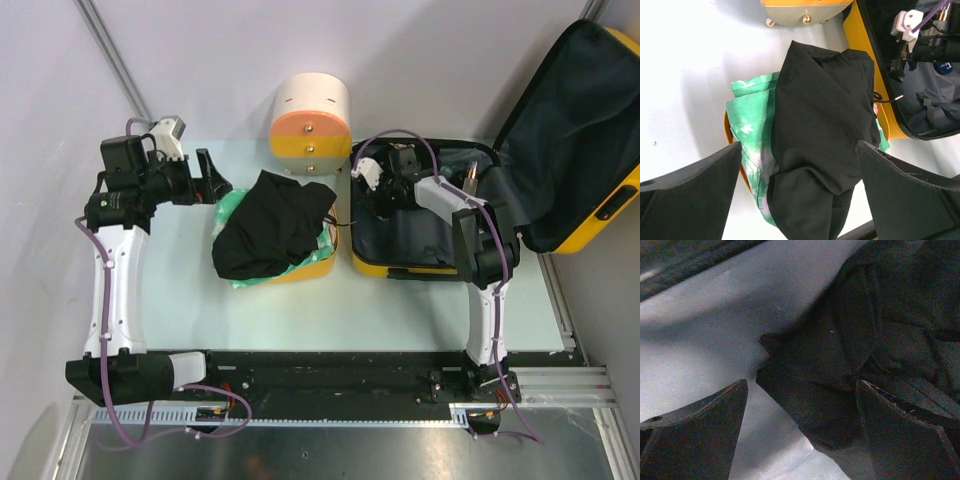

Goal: Open, take out, and arrange the luggage

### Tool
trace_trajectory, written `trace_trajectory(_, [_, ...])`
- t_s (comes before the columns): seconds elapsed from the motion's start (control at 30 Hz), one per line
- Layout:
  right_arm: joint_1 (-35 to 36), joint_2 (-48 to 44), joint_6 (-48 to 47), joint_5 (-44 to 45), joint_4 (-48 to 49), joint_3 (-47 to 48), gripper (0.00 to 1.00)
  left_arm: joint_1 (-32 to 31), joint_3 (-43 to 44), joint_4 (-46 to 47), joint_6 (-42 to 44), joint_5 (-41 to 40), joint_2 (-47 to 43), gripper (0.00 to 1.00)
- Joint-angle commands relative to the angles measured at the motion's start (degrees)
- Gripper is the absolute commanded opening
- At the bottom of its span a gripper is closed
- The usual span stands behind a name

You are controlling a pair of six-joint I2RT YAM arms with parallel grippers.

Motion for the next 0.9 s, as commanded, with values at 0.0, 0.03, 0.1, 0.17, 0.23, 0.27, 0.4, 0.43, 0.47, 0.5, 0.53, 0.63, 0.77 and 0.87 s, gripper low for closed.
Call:
trace_trajectory(0.0, [-0.37,3.61,-7.20,2.60,1.26,2.39,0.89,0.36,0.90,0.68,-0.20,1.22,-0.05,1.00])
trace_trajectory(0.03, [-0.46,4.05,-7.64,3.21,1.00,2.56,0.86,0.36,0.99,0.68,-0.11,1.39,0.12,1.00])
trace_trajectory(0.1, [-0.81,4.67,-7.74,3.83,0.47,2.65,0.69,0.36,1.25,0.68,-0.02,1.48,0.47,1.00])
trace_trajectory(0.17, [-0.81,4.32,-7.21,3.75,-0.93,2.48,0.55,0.36,1.69,0.68,-0.02,1.57,1.09,1.00])
trace_trajectory(0.23, [-0.81,3.01,-6.16,3.14,-2.25,2.21,0.30,0.36,2.13,0.86,-0.11,1.57,1.35,1.00])
trace_trajectory(0.27, [-0.64,2.39,-4.59,3.13,-2.78,1.95,0.22,0.36,2.22,0.77,-0.11,1.75,1.70,1.00])
trace_trajectory(0.4, [0.06,-2.86,0.59,1.82,-5.07,0.90,0.00,0.36,3.01,0.95,-0.02,2.45,2.58,1.00])
trace_trajectory(0.43, [-0.02,-4.02,1.75,1.12,-5.77,0.55,0.00,0.36,3.27,0.95,0.15,2.80,2.85,1.00])
trace_trajectory(0.47, [-0.11,-5.07,3.32,0.41,-6.38,0.11,0.00,0.36,3.45,0.95,0.16,3.32,3.28,1.00])
trace_trajectory(0.5, [-0.29,-6.21,6.21,-1.51,-7.00,0.19,0.00,0.36,3.89,0.95,0.24,3.68,3.46,1.00])
trace_trajectory(0.53, [-0.55,-7.97,7.98,-2.83,-8.22,0.19,0.00,0.27,4.07,1.03,0.33,4.12,3.46,0.99])
trace_trajectory(0.63, [-1.95,-10.35,14.05,-7.76,-10.68,1.07,0.00,-0.26,4.42,1.30,1.03,5.35,3.73,0.99])
trace_trajectory(0.77, [-2.14,-9.74,16.00,-12.42,-17.80,4.23,0.00,-1.75,4.51,1.65,1.39,5.44,3.82,0.98])
trace_trajectory(0.87, [-1.52,-6.33,15.91,-13.83,-20.53,6.77,0.16,-2.81,4.59,1.91,1.47,5.44,4.87,0.98])
